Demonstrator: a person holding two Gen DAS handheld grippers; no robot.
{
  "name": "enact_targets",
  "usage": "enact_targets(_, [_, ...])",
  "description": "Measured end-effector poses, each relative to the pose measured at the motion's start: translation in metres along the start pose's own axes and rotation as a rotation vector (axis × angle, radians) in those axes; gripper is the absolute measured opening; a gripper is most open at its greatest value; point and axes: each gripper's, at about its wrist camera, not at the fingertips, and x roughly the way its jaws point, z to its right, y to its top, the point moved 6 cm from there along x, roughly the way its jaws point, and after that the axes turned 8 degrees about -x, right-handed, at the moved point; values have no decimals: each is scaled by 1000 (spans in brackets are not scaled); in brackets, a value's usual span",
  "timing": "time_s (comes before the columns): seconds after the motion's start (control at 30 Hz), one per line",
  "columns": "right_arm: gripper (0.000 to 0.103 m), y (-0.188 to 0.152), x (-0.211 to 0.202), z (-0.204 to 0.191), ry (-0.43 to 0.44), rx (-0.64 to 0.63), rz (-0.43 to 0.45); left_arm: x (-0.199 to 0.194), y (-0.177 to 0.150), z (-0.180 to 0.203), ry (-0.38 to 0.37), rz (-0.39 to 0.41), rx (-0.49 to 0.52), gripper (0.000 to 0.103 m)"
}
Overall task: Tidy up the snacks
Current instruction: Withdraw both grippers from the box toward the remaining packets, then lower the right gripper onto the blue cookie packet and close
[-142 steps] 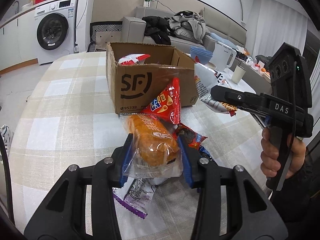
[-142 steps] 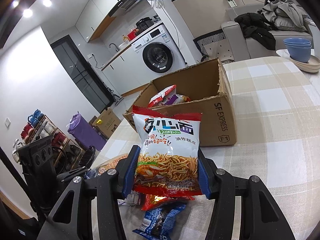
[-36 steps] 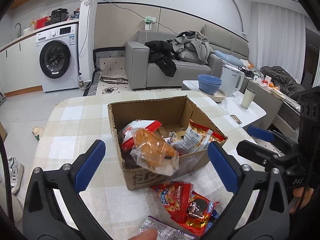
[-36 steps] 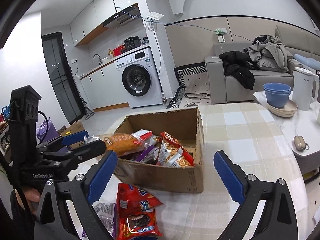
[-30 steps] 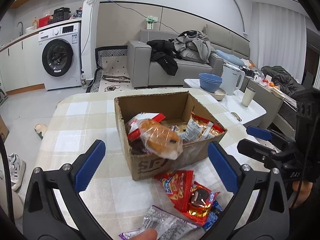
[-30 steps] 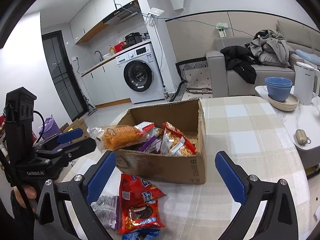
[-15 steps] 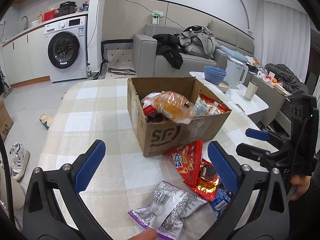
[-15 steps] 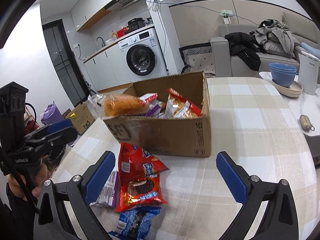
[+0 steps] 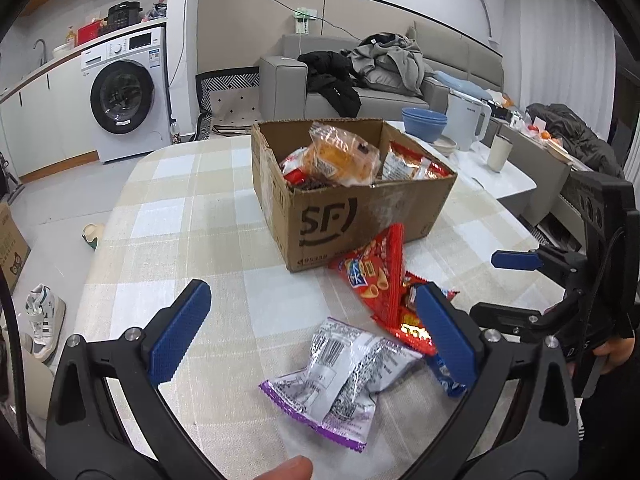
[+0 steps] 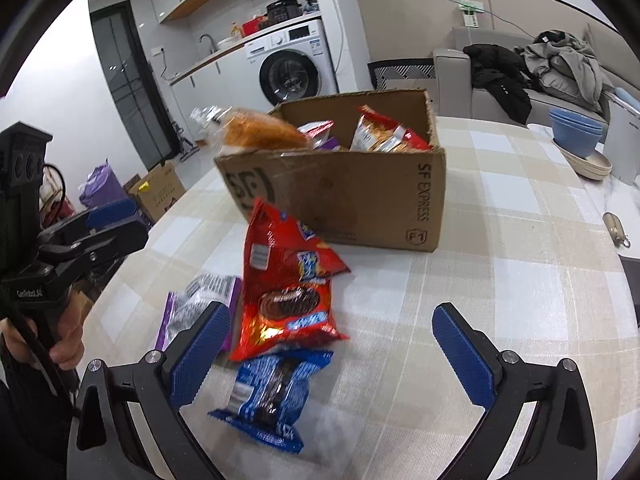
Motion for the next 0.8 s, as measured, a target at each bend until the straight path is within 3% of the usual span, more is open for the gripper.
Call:
enact_targets(0.27, [103,-23,16,-13,33,-59,-117,11,-19,-2,-10,-49,12,102])
enact_targets(0.53, [103,-32,31,-28,54,-87,-157,26,-31,-3,-22,-101,43,102])
enact_targets(0.8, [103,-41,53,-46,11,-165,-225,36,-44,5,-54,-146,89,102])
